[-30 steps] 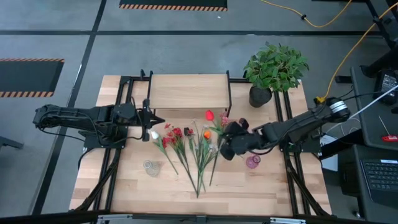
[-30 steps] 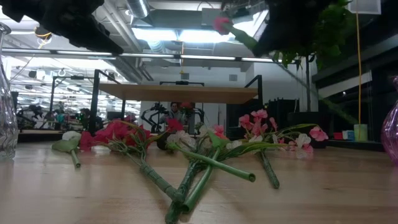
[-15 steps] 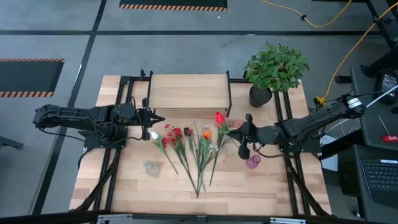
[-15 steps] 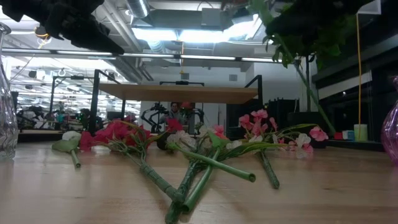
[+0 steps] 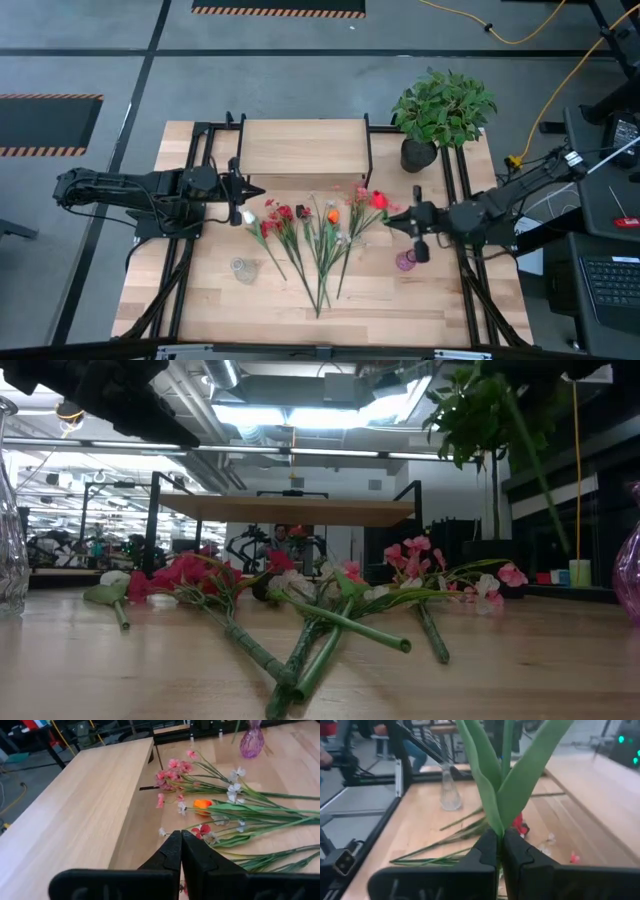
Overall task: Pick and place flowers into a vace then onto a shelf
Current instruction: Put the red flower into the pink vase
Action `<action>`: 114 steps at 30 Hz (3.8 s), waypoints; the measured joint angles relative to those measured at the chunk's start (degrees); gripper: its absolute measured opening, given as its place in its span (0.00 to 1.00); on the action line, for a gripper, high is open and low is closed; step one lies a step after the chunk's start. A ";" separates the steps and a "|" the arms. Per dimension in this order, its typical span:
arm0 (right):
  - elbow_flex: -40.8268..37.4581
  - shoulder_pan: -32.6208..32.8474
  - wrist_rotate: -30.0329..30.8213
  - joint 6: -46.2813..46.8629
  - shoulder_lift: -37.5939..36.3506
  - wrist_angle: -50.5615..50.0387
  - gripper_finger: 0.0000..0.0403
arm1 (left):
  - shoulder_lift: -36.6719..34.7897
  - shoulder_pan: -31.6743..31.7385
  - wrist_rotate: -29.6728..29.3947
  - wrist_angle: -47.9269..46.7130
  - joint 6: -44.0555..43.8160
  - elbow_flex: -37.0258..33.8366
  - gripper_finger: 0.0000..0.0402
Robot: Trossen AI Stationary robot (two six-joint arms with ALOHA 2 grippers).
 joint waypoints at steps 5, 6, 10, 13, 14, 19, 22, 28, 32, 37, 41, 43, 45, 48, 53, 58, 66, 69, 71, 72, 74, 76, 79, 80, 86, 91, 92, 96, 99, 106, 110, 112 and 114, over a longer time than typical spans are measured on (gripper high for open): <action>0.00 2.49 1.27 -2.44 -7.67 -3.67 0.01 | -0.01 0.00 0.00 0.00 -2.76 0.00 0.01; -0.02 2.99 1.26 -3.14 -8.95 -4.18 0.01 | 0.00 -0.01 0.02 -0.02 -3.19 0.00 0.01; 0.00 4.66 1.43 -5.94 -13.62 -5.37 0.01 | 0.00 0.01 0.01 -0.02 -5.87 0.00 0.02; 0.00 6.11 1.45 -5.73 -16.94 -7.37 0.01 | 0.00 0.01 0.00 -0.02 -7.92 0.00 0.02; -0.01 6.64 1.45 -5.22 -17.91 -8.03 0.01 | 0.00 -0.01 0.00 -0.02 -8.61 0.00 0.01; 0.00 9.65 1.41 -4.73 -20.81 -9.05 0.01 | 0.00 0.01 0.01 -0.02 -11.36 0.00 0.02; 0.00 11.26 1.44 -4.94 -21.79 -8.95 0.01 | 0.00 0.01 0.02 -0.02 -11.81 0.00 0.02; 0.02 13.95 1.41 -4.67 -21.07 -7.14 0.01 | 0.00 -0.01 0.02 -0.02 -11.83 0.00 0.01; 0.02 15.84 1.39 -4.62 -20.33 -5.12 0.01 | 0.00 0.00 0.01 -0.02 -11.55 0.00 0.02; 0.02 17.57 1.43 -4.34 -19.68 -4.93 0.01 | 0.00 -0.01 0.02 -0.02 -9.13 0.00 0.01; 0.02 18.59 1.49 -4.43 -18.42 -3.17 0.01 | 0.00 -0.01 0.02 -0.02 -8.90 0.00 0.01; 0.02 18.85 1.49 -4.41 -17.64 -3.07 0.01 | 0.00 0.01 0.02 -0.02 -8.84 0.00 0.02; 0.02 18.91 1.50 -4.15 -16.76 -3.10 0.01 | 0.00 0.01 0.02 -0.02 -8.82 0.00 0.02; 0.02 18.91 1.52 -3.64 -15.08 -2.88 0.01 | 0.00 -0.01 0.02 -0.02 -8.82 0.00 0.02; 0.02 18.91 3.08 -2.88 -13.08 -2.27 0.01 | 0.00 -0.01 0.02 -0.02 -8.82 -0.01 0.02; 0.02 18.91 3.60 -2.09 -12.12 -2.28 0.01 | 0.00 0.01 0.02 -0.04 -8.82 -0.02 0.02; -0.61 20.31 6.13 -1.24 -11.28 -2.18 0.01 | 0.00 0.01 0.02 -0.04 -8.82 -0.02 0.01; -1.63 22.04 9.23 -0.37 -11.29 -1.96 0.01 | 0.00 0.01 0.02 -0.04 -8.82 -0.02 0.02; -2.33 23.29 11.47 -0.22 -11.38 -1.97 0.01 | 0.00 0.01 0.02 -0.04 -8.82 -0.02 0.02; -2.61 23.88 12.29 -0.17 -11.55 -1.99 0.01 | 0.00 -0.01 0.02 -0.04 -8.82 -0.02 0.02; -3.25 24.97 13.05 -0.09 -11.66 -1.27 0.01 | -0.01 0.01 0.02 -0.04 -8.82 -0.02 0.02; -3.72 25.82 13.13 -0.23 -11.60 -0.92 0.01 | 0.00 0.00 0.02 -0.03 -8.82 -0.02 0.01; -4.48 26.90 14.17 -1.24 -11.62 -0.07 0.01 | 0.00 0.01 0.02 -0.04 -8.86 -0.02 0.02; -4.65 27.31 15.17 -1.47 -11.63 0.21 0.01 | 0.00 0.01 0.02 -0.04 -8.84 -0.02 0.02; -6.46 29.44 17.38 -1.53 -11.64 2.14 0.01 | 0.00 -0.01 0.02 -0.04 -8.86 -0.02 0.01; -9.35 30.90 21.67 -1.78 -11.66 4.35 0.01 | 0.00 -0.01 0.02 -0.02 -8.84 -0.02 0.01; -9.86 31.15 22.40 -1.82 -11.72 4.73 0.01 | -0.02 0.01 0.02 -0.02 -8.86 -0.02 0.02; -11.99 31.23 22.81 -1.91 -11.94 8.51 0.01 | 0.00 0.01 0.02 -0.04 -8.86 -0.02 0.02; -13.81 31.57 22.76 -2.06 -11.85 10.27 0.01 | 0.00 0.01 0.02 -0.04 -8.84 -0.02 0.01; -17.57 33.04 22.89 -3.83 -11.88 17.48 0.01 | 0.00 0.00 0.02 -0.03 -8.82 -0.02 0.02; -17.57 33.36 22.92 -4.06 -11.84 17.38 0.01 | 0.00 0.01 0.02 -0.02 -8.82 -0.02 0.02; -17.57 33.34 22.94 -4.25 -11.62 17.05 0.01 | 0.00 0.00 0.02 -0.02 -8.79 -0.02 0.02; -17.57 33.36 22.96 -4.31 -10.83 16.96 0.02 | 0.00 0.01 0.02 -0.02 -8.81 -0.02 0.01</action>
